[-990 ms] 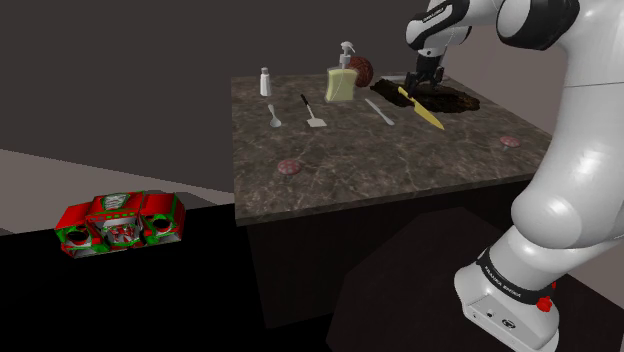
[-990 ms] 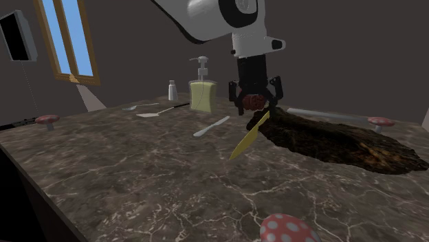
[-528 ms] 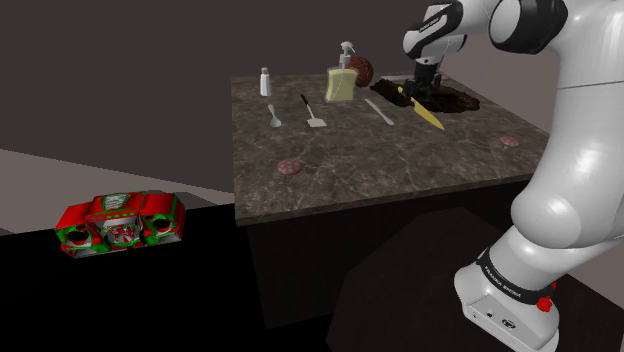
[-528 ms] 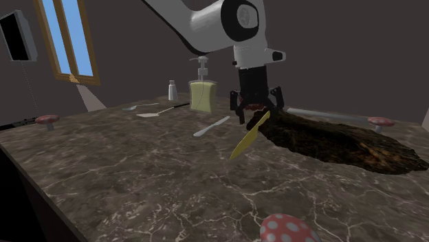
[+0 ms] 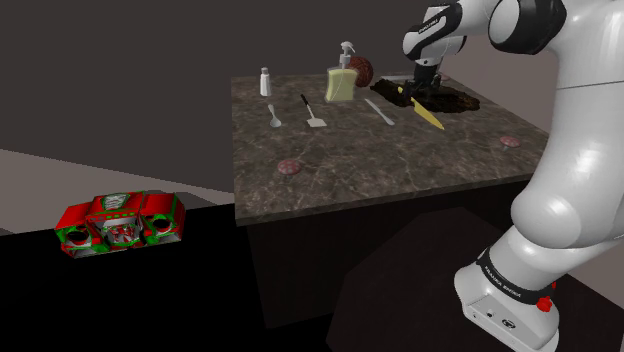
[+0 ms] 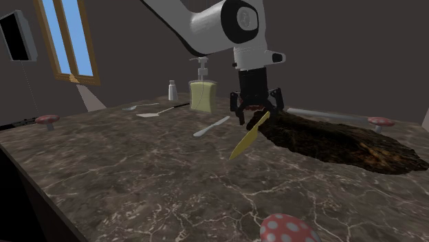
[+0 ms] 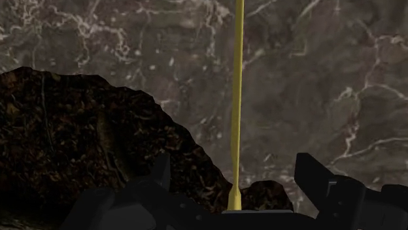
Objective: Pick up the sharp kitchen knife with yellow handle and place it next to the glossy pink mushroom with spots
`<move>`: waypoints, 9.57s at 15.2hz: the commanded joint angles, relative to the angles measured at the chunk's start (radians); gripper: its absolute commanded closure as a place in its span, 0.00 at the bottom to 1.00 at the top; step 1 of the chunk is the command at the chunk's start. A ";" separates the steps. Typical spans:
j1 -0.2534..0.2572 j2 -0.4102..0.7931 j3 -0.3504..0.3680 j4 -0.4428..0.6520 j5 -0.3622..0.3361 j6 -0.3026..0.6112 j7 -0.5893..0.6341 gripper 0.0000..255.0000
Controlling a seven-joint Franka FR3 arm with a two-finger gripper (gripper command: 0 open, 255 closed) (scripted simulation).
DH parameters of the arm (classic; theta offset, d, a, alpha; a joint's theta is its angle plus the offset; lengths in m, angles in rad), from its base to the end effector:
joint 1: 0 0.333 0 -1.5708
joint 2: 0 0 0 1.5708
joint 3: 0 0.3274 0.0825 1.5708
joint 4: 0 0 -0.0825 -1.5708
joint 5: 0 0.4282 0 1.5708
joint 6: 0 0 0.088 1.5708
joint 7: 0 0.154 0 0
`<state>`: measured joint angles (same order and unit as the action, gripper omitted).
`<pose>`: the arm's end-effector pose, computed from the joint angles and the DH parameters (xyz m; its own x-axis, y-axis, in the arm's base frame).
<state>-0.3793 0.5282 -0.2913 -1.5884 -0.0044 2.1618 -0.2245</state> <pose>0.5933 -0.4439 0.2868 0.9211 -0.3883 0.0280 -0.3877 -0.9080 0.1587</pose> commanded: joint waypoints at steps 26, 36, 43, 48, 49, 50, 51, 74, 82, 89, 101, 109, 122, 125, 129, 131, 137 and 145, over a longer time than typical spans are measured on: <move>0.071 -0.028 -0.045 -0.074 -0.118 -0.017 0.090 0.00; 0.071 -0.028 -0.045 -0.074 -0.118 -0.017 0.091 1.00; 0.099 -0.127 -0.059 -0.179 -0.152 0.022 0.109 0.00; 0.097 -0.133 -0.062 -0.228 -0.160 0.078 0.113 0.00; 0.094 -0.125 -0.061 -0.232 -0.158 0.089 0.112 0.00; 0.092 -0.117 -0.061 -0.235 -0.157 0.100 0.111 0.00; 0.089 -0.110 -0.061 -0.237 -0.155 0.111 0.110 0.00; 0.092 -0.140 -0.064 -0.218 -0.159 0.062 0.102 1.00; 0.098 -0.187 -0.069 -0.172 -0.166 -0.028 0.088 1.00; 0.101 -0.219 -0.071 -0.119 -0.169 -0.109 0.075 1.00; 0.230 -0.501 -0.022 -0.426 -0.287 -0.121 0.290 1.00; 0.309 -0.694 0.073 -0.630 -0.330 -0.158 0.484 1.00; 0.446 -0.891 0.278 -0.812 -0.256 -0.255 0.777 1.00; 0.483 -0.912 0.329 -0.826 -0.223 -0.277 0.845 1.00; 0.523 -0.918 0.385 -0.840 -0.186 -0.286 0.920 1.00; 0.522 -0.908 0.385 -0.859 -0.188 -0.257 0.926 1.00; 0.519 -0.873 0.387 -0.912 -0.198 -0.172 0.945 1.00; 0.514 -0.811 0.389 -0.970 -0.217 -0.054 0.976 1.00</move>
<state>0.1356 -0.2927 0.0977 -2.5548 -0.2181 2.0934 0.7479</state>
